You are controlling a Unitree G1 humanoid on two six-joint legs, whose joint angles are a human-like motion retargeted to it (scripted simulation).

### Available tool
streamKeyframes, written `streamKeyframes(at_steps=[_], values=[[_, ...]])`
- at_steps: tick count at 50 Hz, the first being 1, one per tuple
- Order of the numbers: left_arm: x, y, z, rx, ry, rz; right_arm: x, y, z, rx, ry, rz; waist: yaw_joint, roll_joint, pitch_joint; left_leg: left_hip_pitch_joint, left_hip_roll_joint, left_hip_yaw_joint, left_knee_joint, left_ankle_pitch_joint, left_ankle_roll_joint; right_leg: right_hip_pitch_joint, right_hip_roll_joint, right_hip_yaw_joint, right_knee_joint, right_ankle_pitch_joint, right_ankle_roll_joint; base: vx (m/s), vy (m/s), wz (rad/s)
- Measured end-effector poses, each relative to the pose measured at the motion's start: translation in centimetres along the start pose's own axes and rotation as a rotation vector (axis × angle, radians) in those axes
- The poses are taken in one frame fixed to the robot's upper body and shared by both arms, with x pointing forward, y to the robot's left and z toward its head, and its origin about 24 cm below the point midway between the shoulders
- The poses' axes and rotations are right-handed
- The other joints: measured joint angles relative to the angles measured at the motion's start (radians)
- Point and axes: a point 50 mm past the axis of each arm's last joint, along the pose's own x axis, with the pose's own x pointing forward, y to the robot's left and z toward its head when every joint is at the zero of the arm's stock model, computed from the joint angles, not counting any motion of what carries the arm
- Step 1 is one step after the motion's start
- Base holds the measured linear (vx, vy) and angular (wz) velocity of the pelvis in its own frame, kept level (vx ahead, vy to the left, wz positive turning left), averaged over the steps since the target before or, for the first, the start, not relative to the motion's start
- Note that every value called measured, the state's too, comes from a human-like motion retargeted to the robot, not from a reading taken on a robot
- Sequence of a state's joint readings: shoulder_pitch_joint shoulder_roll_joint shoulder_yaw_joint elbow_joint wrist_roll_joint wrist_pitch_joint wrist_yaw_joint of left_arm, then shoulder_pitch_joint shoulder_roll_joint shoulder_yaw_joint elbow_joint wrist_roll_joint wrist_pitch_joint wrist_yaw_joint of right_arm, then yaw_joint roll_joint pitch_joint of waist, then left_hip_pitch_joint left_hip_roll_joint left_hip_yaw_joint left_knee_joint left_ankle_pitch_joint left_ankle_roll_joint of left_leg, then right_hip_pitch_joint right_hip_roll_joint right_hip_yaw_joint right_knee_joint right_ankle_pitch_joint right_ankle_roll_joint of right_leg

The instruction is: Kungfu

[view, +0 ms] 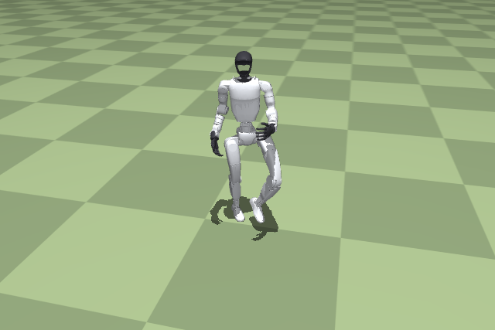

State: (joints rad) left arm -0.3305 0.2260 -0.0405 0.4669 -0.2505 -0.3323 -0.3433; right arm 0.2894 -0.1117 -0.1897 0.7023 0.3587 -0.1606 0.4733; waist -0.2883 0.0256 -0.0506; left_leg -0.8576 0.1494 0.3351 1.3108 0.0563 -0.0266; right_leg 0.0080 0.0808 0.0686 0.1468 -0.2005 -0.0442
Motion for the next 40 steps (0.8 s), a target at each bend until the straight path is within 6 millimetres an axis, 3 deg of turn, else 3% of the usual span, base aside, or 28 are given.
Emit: streamKeyframes(at_steps=[3, 5, 8, 10, 11, 12, 13, 14, 15, 17, 18, 20, 22, 25, 27, 30, 32, 33, 35, 37, 38, 40], values=[[2.1, -4.4, 1.5, -0.251, -0.137, -0.162, 3.9, 4.3, 5.1, 0.003, -0.138, 0.269, 0.007, 0.045, 0.024, -0.009, -0.018, -0.060, -0.274, 0.076, -0.001, -0.003, -0.023, 0.091, 0.025, -0.015, 0.013, 0.35, 0.37, -2.44], [2.4, -6.5, 1.8, -0.377, -0.177, -0.268, 5.5, 7.2, 7.4, -0.028, -0.166, 0.443, 0.026, 0.073, 0.042, -0.010, -0.016, -0.109, -0.416, 0.116, -0.003, -0.021, -0.033, 0.155, 0.051, -0.028, 0.013, 0.43, 0.39, -2.74], [1.7, -9.6, 1.3, -0.483, -0.182, -0.431, 7.3, 13.2, 9.9, -0.125, -0.168, 0.737, 0.087, 0.129, 0.095, 0.010, 0.012, -0.266, -0.630, 0.167, -0.018, -0.095, -0.026, 0.252, 0.147, -0.058, 0.010, 0.32, 0.51, -3.57], [1.0, -10.6, 0.9, -0.470, -0.176, -0.502, 7.8, 17.4, 10.9, -0.206, -0.161, 0.917, 0.137, 0.162, 0.141, 0.033, 0.066, -0.393, -0.725, 0.228, -0.016, -0.187, -0.009, 0.278, 0.267, -0.091, 0.028, 0.40, 0.63, -4.41], [0.5, -11.1, 0.4, -0.433, -0.163, -0.526, 7.9, 19.6, 11.2, -0.245, -0.151, 1.009, 0.162, 0.174, 0.176, 0.066, 0.103, -0.460, -0.775, 0.260, -0.081, -0.263, -0.003, 0.247, 0.373, -0.119, 0.058, 0.20, 0.71, -4.68], [0.1, -11.5, -0.1, -0.402, -0.152, -0.548, 7.9, 21.5, 11.3, -0.278, -0.139, 1.085, 0.184, 0.178, 0.203, 0.094, 0.124, -0.514, -0.809, 0.240, -0.147, -0.334, -0.005, 0.215, 0.467, -0.144, 0.082, -0.02, 0.68, -4.26], [-0.2, -11.9, -0.6, -0.380, -0.141, -0.562, 7.8, 22.8, 11.4, -0.296, -0.128, 1.134, 0.200, 0.166, 0.216, 0.113, 0.115, -0.542, -0.813, 0.117, -0.213, -0.395, -0.025, 0.178, 0.537, -0.161, 0.094, -0.01, 0.64, -3.51], [-0.4, -12.4, -0.8, -0.360, -0.131, -0.579, 7.7, 23.9, 11.2, -0.307, -0.110, 1.181, 0.206, 0.149, 0.226, 0.118, 0.146, -0.457, -0.768, -0.069, -0.224, -0.461, -0.066, 0.128, 0.615, -0.191, 0.080, 0.04, 0.65, -2.93], [-0.5, -12.8, -0.9, -0.342, -0.120, -0.597, 7.5, 24.9, 10.9, -0.314, -0.087, 1.226, 0.208, 0.129, 0.235, 0.115, 0.197, -0.316, -0.699, -0.286, -0.207, -0.528, -0.117, 0.072, 0.698, -0.227, 0.052, 0.36, 0.68, -1.86], [-2.1, -15.7, -3.5, -0.398, -0.039, -0.612, 7.2, 25.5, 9.0, -0.268, -0.030, 1.246, 0.140, 0.167, 0.248, 0.010, 0.222, -0.357, -0.505, -0.347, -0.155, -0.539, -0.115, 0.020, 0.745, -0.275, 0.043, 0.63, 0.57, -0.55], [-2.3, -15.8, -4.2, -0.452, -0.008, -0.600, 7.0, 25.4, 7.8, -0.251, 0.006, 1.263, 0.110, 0.157, 0.223, -0.043, 0.187, -0.344, -0.455, -0.374, -0.131, -0.578, -0.098, 0.089, 0.773, -0.297, 0.080, 0.51, 0.47, -0.05], [-2.6, -16.6, -5.2, -0.604, 0.037, -0.596, 7.4, 24.3, 5.9, -0.212, 0.087, 1.180, 0.061, 0.226, 0.227, -0.142, 0.176, -0.456, -0.347, -0.439, -0.137, -0.585, -0.040, 0.049, 0.768, -0.286, 0.091, 0.29, 0.49, 0.14], [-1.7, -16.8, -4.6, -0.684, 0.015, -0.562, 8.0, 22.7, 6.8, -0.242, 0.020, 1.068, 0.098, 0.219, 0.219, -0.167, 0.174, -0.431, -0.282, -0.483, -0.125, -0.593, -0.091, 0.071, 0.730, -0.250, 0.127, 0.11, 0.39, -0.77], [-0.3, -14.6, -3.7, -0.693, -0.012, -0.465, 8.3, 20.4, 8.3, -0.381, -0.132, 0.937, 0.143, 0.183, 0.180, -0.124, 0.173, -0.343, -0.288, -0.496, -0.097, -0.552, -0.088, 0.194, 0.620, -0.171, 0.183, 0.35, 0.45, -0.92], [0.4, -13.0, -3.2, -0.663, 0.002, -0.438, 7.9, 19.9, 9.3, -0.531, -0.215, 0.946, 0.123, 0.195, 0.163, -0.084, 0.162, -0.361, -0.331, -0.489, -0.096, -0.471, -0.085, 0.204, 0.495, -0.061, 0.221, 0.38, 0.37, 0.23], [1.7, -9.9, -2.2, -0.604, 0.048, -0.401, 6.6, 20.3, 11.2, -0.747, -0.346, 1.042, 0.080, 0.171, 0.137, 0.000, 0.132, -0.347, -0.425, -0.454, -0.074, -0.365, -0.070, 0.244, 0.369, 0.226, 0.306, 0.37, 0.20, 0.36], [2.3, -6.5, -1.5, -0.511, 0.083, -0.368, 5.0, 21.8, 14.2, -0.851, -0.490, 1.144, 0.071, 0.158, 0.131, 0.084, 0.156, -0.349, -0.520, -0.420, -0.074, -0.357, -0.035, 0.161, 0.355, 0.451, 0.306, 0.31, -0.01, -0.35], [2.5, -4.5, -1.1, -0.448, 0.103, -0.346, 3.8, 22.7, 16.2, -0.888, -0.573, 1.205, 0.059, 0.154, 0.126, 0.126, 0.148, -0.324, -0.578, -0.398, -0.055, -0.387, -0.067, 0.080, 0.369, 0.528, 0.306, 0.21, 0.16, -0.58], [1.7, -0.2, -1.1, -0.272, 0.165, -0.297, 0.1, 25.1, 21.0, -0.911, -0.755, 1.347, 0.015, 0.157, 0.114, 0.214, 0.165, -0.270, -0.712, -0.338, -0.039, -0.457, -0.075, -0.135, 0.469, 0.496, 0.306, 0.12, 0.24, -0.69], [-0.9, 3.2, -3.3, -0.101, 0.350, -0.198, -4.6, 27.9, 26.4, -0.911, -0.988, 1.451, -0.006, 0.174, 0.101, 0.280, 0.266, -0.208, -0.824, -0.267, -0.077, -0.551, 0.010, -0.331, 0.639, 0.399, 0.306, 0.03, -0.10, -1.13], [-2.4, 4.1, -4.6, -0.061, 0.439, -0.147, -7.4, 29.1, 29.1, -0.925, -1.122, 1.480, -0.024, 0.183, 0.095, 0.312, 0.284, -0.181, -0.872, -0.240, -0.087, -0.605, 0.030, -0.390, 0.750, 0.356, 0.306, 0.03, 0.03, -0.97], [-5.5, 3.0, -7.7, -0.109, 0.571, -0.169, -12.5, 30.6, 34.0, -0.955, -1.394, 1.437, -0.053, 0.203, 0.079, 0.377, 0.287, -0.139, -0.959, -0.209, -0.086, -0.705, 0.033, -0.492, 0.990, 0.267, 0.306, 0.10, 0.16, -0.53]])
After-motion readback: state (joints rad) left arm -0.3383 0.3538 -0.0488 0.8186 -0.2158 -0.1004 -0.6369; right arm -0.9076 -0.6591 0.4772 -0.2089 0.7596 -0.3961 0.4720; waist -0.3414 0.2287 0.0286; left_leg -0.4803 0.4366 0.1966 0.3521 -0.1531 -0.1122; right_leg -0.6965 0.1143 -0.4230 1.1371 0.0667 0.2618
